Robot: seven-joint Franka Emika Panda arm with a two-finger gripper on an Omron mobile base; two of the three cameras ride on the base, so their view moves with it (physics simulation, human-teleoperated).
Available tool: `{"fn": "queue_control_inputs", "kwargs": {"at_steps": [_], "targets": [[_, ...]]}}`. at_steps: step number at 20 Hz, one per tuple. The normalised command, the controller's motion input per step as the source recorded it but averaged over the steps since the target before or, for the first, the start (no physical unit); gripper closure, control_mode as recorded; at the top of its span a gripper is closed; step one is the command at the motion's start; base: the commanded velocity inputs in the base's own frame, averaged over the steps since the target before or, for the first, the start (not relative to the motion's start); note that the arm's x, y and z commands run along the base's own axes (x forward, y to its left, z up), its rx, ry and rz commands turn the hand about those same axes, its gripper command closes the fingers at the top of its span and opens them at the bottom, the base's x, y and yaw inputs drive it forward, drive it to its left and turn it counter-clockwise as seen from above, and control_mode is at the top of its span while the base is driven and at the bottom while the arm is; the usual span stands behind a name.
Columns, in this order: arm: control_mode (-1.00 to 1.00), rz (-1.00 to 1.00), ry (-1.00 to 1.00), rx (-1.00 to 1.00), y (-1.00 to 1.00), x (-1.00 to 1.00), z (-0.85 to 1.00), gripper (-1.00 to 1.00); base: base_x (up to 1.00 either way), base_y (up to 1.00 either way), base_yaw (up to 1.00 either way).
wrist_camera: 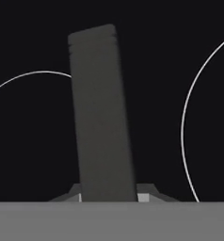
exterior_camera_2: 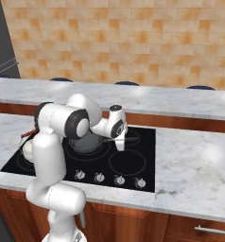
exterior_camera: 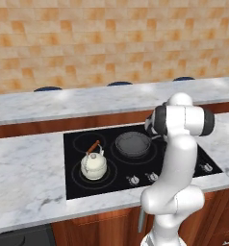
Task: Pick the pan from the cabinet and place it on the stove. Then turn on the stove burner for the pan.
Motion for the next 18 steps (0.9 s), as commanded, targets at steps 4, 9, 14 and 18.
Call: {"fn": "queue_control_inputs", "kwargs": {"at_steps": [4,9,14,18], "targets": [[-1.0,0.0,-0.02,0.0,0.0,0.0,-0.33,1.0,0.0,0.0,0.0],[-1.0,0.0,-0.03,0.0,0.0,-0.03,-0.27,-1.0,0.0,0.0,0.0],[-1.0,0.0,-0.05,0.0,0.0,-0.02,-0.03,-1.0,0.0,0.0,0.0],[-1.0,0.0,-0.08,0.0,0.0,-0.13,0.09,-1.0,0.0,0.0,0.0]]}}
